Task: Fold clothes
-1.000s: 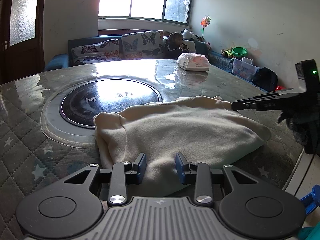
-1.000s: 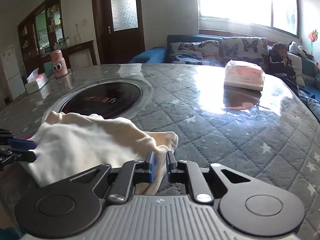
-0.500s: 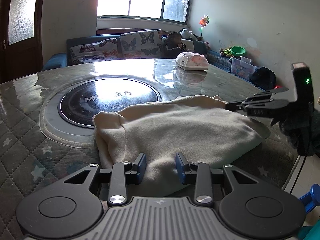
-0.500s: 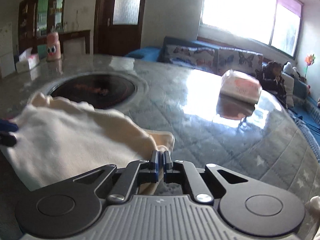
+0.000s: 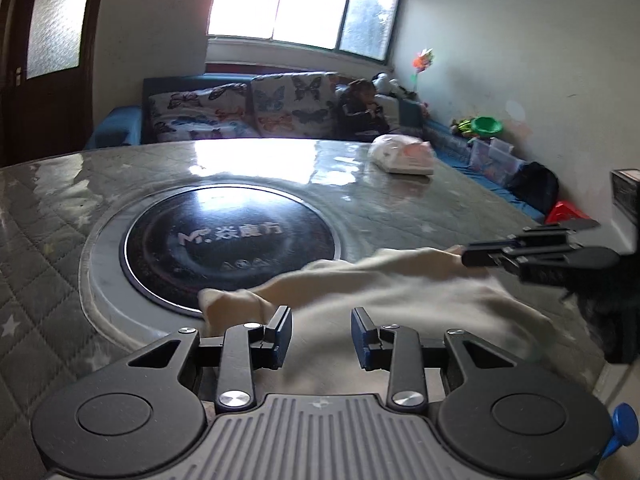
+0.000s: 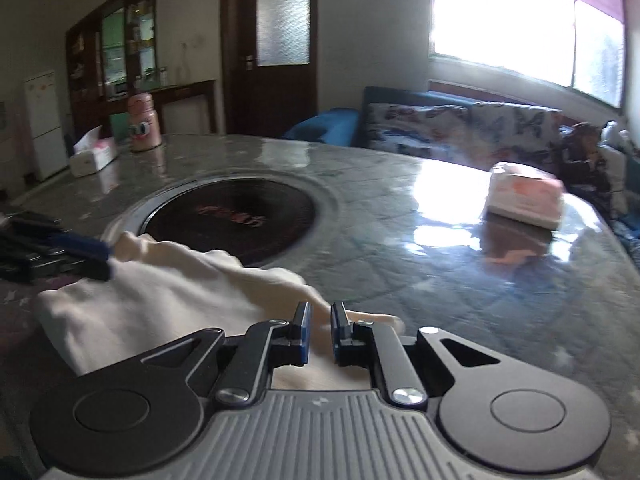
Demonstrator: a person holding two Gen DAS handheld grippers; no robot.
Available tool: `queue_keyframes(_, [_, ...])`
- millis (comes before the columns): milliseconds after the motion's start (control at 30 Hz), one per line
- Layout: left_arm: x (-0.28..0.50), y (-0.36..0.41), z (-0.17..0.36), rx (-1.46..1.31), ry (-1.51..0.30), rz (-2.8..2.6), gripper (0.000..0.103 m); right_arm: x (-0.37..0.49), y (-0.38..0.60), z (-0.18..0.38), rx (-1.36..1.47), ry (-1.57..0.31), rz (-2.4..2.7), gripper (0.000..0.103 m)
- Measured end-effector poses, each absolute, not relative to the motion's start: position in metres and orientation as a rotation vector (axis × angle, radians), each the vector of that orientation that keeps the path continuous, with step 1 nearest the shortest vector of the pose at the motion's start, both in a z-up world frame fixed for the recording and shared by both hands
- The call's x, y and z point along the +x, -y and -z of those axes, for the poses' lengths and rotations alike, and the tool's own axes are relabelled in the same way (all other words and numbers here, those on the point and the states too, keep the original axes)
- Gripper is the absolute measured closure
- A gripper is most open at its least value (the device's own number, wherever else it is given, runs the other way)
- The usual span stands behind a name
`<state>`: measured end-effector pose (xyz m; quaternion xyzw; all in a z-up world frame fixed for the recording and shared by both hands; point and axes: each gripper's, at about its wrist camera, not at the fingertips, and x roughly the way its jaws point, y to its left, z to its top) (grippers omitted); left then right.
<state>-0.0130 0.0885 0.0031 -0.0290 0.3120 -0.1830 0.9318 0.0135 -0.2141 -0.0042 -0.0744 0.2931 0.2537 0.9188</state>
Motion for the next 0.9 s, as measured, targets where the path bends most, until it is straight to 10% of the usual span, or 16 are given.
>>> queue_keyframes(900, [0.035, -0.062, 0.004, -0.038, -0.673, 0.392, 0.069, 0.048, 0.163, 0.02, -0.186, -0.648, -0.608, 0.094])
